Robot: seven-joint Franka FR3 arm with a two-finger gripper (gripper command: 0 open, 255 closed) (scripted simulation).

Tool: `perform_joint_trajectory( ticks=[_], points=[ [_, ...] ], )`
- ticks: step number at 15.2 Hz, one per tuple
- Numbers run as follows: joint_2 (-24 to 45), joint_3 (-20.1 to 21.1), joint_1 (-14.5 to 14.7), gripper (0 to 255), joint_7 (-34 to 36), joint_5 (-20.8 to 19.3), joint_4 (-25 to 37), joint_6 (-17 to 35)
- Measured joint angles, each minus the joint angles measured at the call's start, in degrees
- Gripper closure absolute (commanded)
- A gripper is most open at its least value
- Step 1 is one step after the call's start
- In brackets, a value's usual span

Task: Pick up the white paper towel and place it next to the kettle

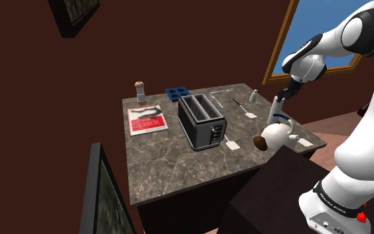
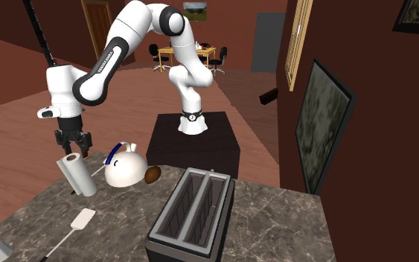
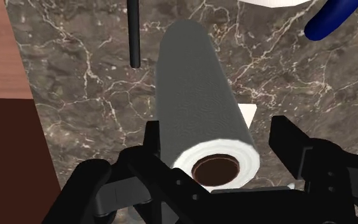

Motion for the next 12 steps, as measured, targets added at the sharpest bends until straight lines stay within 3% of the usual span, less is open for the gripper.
perform_joint_trajectory(
  ticks=[5,9,12],
  points=[
    [0.0,0.0,0.0,0,0.0,0.0,0.0,0.0],
    [-5.0,-2.04,1.49,0,3.05,-4.23,-0.53,-3.72],
    [-6.07,-2.48,1.53,0,3.4,-5.11,-0.54,-4.65]
  ],
)
